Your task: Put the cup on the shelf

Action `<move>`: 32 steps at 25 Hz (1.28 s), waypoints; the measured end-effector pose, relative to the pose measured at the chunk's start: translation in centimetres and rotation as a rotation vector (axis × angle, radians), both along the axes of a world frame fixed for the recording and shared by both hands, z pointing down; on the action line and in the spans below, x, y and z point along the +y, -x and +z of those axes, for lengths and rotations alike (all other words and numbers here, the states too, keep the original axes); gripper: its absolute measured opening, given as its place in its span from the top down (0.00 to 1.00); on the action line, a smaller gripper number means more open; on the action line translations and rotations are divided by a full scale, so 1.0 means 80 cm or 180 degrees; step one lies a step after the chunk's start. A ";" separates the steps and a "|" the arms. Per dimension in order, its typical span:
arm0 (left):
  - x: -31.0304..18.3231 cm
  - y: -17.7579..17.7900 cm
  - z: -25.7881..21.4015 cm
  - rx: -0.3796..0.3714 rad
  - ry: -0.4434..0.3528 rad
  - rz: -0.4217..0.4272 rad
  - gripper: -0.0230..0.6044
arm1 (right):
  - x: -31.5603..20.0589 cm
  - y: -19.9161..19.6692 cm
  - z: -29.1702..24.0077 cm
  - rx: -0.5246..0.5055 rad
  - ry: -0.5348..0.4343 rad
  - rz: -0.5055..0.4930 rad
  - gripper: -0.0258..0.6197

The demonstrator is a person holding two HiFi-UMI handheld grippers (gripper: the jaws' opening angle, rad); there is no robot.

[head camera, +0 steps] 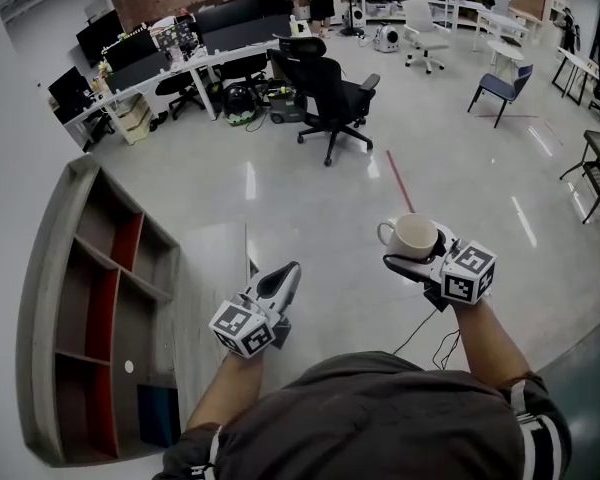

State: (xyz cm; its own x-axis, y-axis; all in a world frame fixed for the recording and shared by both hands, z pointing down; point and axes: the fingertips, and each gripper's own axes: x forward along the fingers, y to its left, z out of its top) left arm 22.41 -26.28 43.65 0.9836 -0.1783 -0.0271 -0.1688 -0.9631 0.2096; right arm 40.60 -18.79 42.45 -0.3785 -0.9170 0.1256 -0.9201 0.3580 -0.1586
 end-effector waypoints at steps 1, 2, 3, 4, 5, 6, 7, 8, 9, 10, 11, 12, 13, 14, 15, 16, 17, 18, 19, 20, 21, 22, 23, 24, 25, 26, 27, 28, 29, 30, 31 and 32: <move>0.004 -0.002 0.001 -0.0011 -0.0005 -0.0016 0.96 | 0.002 -0.002 0.001 -0.0010 -0.0002 -0.0022 0.28; 0.007 -0.006 0.001 -0.0017 -0.0007 -0.0038 0.96 | 0.004 -0.005 0.002 -0.0014 -0.0001 -0.0048 0.28; 0.011 -0.010 0.002 -0.0019 -0.0004 -0.0065 0.96 | 0.006 -0.008 0.004 -0.0014 0.0002 -0.0077 0.28; 0.015 -0.014 0.002 -0.0017 0.0004 -0.0094 0.96 | 0.008 -0.011 0.005 -0.0014 0.0007 -0.0108 0.28; 0.020 -0.018 0.002 -0.0013 0.0016 -0.0123 0.96 | 0.011 -0.015 0.007 -0.0013 0.0012 -0.0144 0.28; 0.027 -0.022 0.002 -0.0007 0.0028 -0.0153 0.96 | 0.015 -0.018 0.007 -0.0011 0.0018 -0.0183 0.28; 0.034 -0.025 0.001 -0.0003 0.0037 -0.0187 0.96 | 0.020 -0.021 0.007 -0.0008 0.0026 -0.0227 0.28; 0.041 -0.028 0.001 0.0002 0.0043 -0.0225 0.96 | 0.024 -0.023 0.008 -0.0003 0.0035 -0.0273 0.28; 0.048 -0.030 0.001 0.0009 0.0052 -0.0269 0.96 | 0.028 -0.025 0.009 0.0000 0.0042 -0.0319 0.28; 0.053 -0.030 0.001 0.0020 0.0066 -0.0317 0.96 | 0.032 -0.026 0.010 -0.0002 0.0047 -0.0363 0.28; 0.057 -0.031 0.002 0.0030 0.0079 -0.0368 0.96 | 0.034 -0.028 0.012 -0.0004 0.0051 -0.0404 0.28; 0.061 -0.031 0.003 0.0036 0.0086 -0.0418 0.96 | 0.035 -0.030 0.014 -0.0005 0.0055 -0.0441 0.28; 0.064 -0.029 0.003 0.0037 0.0083 -0.0465 0.96 | 0.035 -0.031 0.016 -0.0002 0.0062 -0.0471 0.28; 0.066 -0.027 0.003 0.0036 0.0072 -0.0510 0.96 | 0.034 -0.032 0.018 0.0003 0.0068 -0.0495 0.28; 0.067 -0.022 0.002 0.0035 0.0057 -0.0554 0.96 | 0.033 -0.031 0.019 0.0007 0.0073 -0.0516 0.28; 0.067 -0.015 0.001 0.0035 0.0042 -0.0598 0.96 | 0.032 -0.027 0.019 0.0009 0.0076 -0.0540 0.28; 0.066 -0.006 0.000 0.0037 0.0029 -0.0641 0.96 | 0.031 -0.022 0.019 0.0015 0.0079 -0.0565 0.28; 0.064 0.005 -0.002 0.0045 0.0017 -0.0683 0.96 | 0.029 -0.015 0.019 0.0026 0.0081 -0.0589 0.28; 0.061 0.017 -0.005 0.0059 0.0006 -0.0721 0.96 | 0.027 -0.007 0.018 0.0040 0.0082 -0.0608 0.28; 0.057 0.031 -0.008 0.0077 -0.0004 -0.0756 0.96 | 0.024 0.001 0.016 0.0054 0.0081 -0.0623 0.28; 0.052 0.047 -0.011 0.0095 -0.0016 -0.0794 0.96 | 0.020 0.010 0.014 0.0065 0.0075 -0.0636 0.28; 0.046 0.065 -0.013 0.0107 -0.0026 -0.0840 0.96 | 0.015 0.020 0.012 0.0075 0.0063 -0.0648 0.28; 0.039 0.085 -0.015 0.0111 -0.0032 -0.0896 0.96 | 0.009 0.031 0.011 0.0081 0.0047 -0.0657 0.28; 0.030 0.106 -0.016 0.0108 -0.0032 -0.0960 0.96 | 0.000 0.044 0.009 0.0082 0.0031 -0.0665 0.28; 0.022 0.128 -0.016 0.0100 -0.0034 -0.1025 0.96 | -0.009 0.059 0.006 0.0078 0.0014 -0.0678 0.28; 0.015 0.150 -0.018 0.0091 -0.0048 -0.1084 0.96 | -0.019 0.075 0.003 0.0075 -0.0005 -0.0702 0.28; 0.009 0.171 -0.021 0.0083 -0.0078 -0.1138 0.96 | -0.029 0.093 -0.001 0.0078 -0.0026 -0.0739 0.28; 0.004 0.193 -0.025 0.0075 -0.0118 -0.1193 0.96 | -0.040 0.112 -0.005 0.0086 -0.0047 -0.0786 0.28; -0.001 0.215 -0.027 0.0064 -0.0157 -0.1254 0.96 | -0.051 0.133 -0.009 0.0095 -0.0067 -0.0841 0.28; -0.005 0.238 -0.029 0.0053 -0.0189 -0.1324 0.96 | -0.063 0.155 -0.013 0.0103 -0.0090 -0.0904 0.28; -0.008 0.262 -0.031 0.0045 -0.0215 -0.1402 0.96 | -0.074 0.179 -0.017 0.0108 -0.0115 -0.0980 0.28; -0.010 0.286 -0.032 0.0039 -0.0240 -0.1488 0.96 | -0.086 0.203 -0.022 0.0116 -0.0141 -0.1071 0.28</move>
